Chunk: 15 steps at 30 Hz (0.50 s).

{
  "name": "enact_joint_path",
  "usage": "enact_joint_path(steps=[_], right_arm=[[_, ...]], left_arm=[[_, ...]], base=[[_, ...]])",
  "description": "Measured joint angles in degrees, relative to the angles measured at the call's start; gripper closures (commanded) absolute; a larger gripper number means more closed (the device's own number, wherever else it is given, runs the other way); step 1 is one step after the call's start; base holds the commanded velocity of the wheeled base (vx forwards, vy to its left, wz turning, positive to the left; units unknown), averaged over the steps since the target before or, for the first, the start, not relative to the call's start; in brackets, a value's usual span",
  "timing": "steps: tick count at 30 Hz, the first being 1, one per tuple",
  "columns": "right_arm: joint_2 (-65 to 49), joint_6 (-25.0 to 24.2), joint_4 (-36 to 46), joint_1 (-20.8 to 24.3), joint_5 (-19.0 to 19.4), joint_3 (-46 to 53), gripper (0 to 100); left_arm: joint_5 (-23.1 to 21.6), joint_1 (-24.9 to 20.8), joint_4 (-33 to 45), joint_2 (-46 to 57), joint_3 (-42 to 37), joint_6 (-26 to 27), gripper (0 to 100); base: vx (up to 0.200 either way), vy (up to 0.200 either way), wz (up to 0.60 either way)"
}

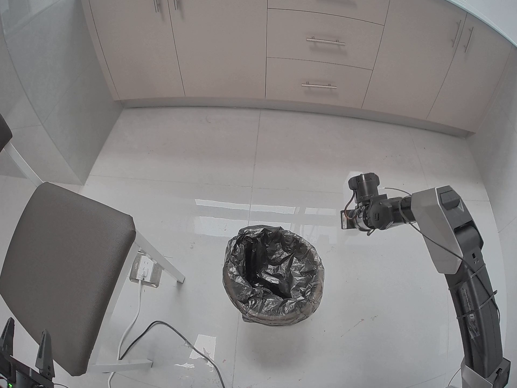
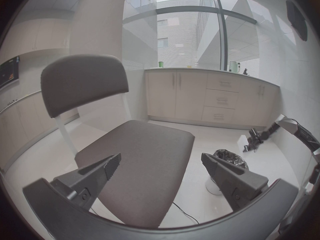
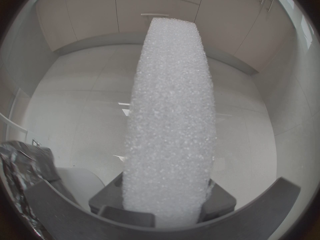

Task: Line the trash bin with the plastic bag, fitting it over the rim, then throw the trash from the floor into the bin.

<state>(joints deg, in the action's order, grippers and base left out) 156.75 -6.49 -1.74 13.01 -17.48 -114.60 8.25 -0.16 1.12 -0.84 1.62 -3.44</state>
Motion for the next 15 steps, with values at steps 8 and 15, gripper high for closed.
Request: enact_joint_path(steps=[8,15], right_arm=[[-10.4,0.0,11.6,3.6,0.0,0.0,100],[-18.3,-0.8,29.3,12.9,-0.1,0.0,100]], left_arm=[[-4.0,0.0,0.2,0.0,0.0,0.0,0],[-4.5,0.0,0.1,0.0,0.0,-0.1,0]], base=[[0.000,0.000,0.00],[0.000,0.000,0.00]])
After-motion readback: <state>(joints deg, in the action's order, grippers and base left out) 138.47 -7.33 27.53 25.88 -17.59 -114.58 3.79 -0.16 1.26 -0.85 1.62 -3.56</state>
